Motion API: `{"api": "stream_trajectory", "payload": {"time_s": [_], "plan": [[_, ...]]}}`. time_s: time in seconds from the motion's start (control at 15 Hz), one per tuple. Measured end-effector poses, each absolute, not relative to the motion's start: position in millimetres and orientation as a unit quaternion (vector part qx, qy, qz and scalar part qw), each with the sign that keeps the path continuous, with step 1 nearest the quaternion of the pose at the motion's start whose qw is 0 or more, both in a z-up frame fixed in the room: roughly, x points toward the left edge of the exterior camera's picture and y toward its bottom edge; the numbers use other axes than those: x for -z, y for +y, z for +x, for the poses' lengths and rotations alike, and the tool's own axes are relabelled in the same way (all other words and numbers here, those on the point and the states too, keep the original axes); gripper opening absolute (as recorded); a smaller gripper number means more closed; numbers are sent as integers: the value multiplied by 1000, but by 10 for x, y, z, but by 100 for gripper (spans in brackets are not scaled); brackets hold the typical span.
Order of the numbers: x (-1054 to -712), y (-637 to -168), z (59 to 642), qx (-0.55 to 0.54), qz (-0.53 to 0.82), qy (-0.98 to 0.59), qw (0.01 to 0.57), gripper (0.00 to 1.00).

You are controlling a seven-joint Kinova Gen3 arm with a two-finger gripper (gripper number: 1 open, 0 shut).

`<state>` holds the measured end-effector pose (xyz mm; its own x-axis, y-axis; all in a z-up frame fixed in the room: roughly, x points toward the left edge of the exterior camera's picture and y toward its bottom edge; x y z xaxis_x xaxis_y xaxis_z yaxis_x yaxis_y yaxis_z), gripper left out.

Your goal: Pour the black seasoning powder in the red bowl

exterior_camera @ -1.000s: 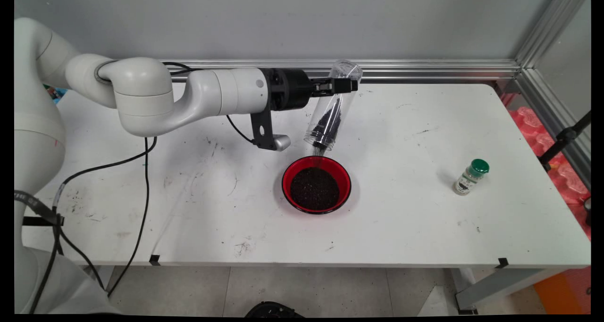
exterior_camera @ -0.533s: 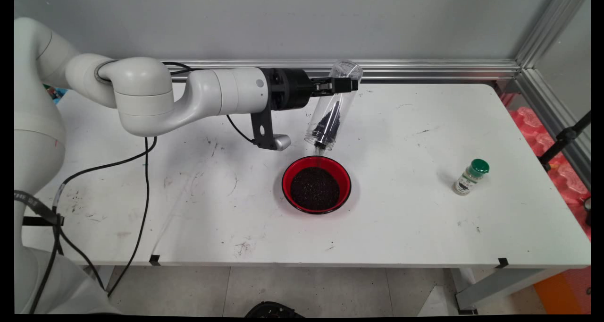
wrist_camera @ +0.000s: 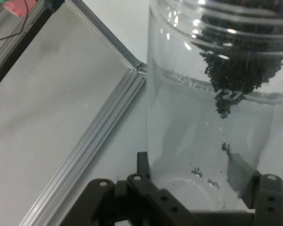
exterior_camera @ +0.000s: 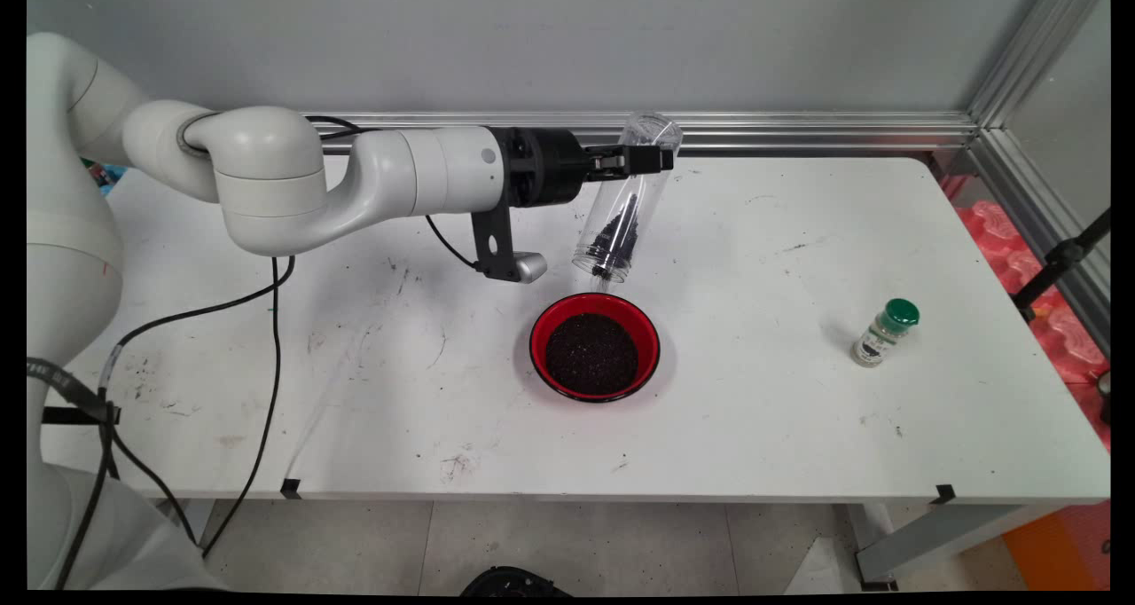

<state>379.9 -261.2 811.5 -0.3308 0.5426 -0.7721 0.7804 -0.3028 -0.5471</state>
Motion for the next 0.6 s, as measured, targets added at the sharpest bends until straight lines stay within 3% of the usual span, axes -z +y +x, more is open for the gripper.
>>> {"api": "stream_trajectory", "payload": {"time_s": [0.6], "plan": [[-8127, -2613, 3810, 570, 562, 591, 95, 0]]}}
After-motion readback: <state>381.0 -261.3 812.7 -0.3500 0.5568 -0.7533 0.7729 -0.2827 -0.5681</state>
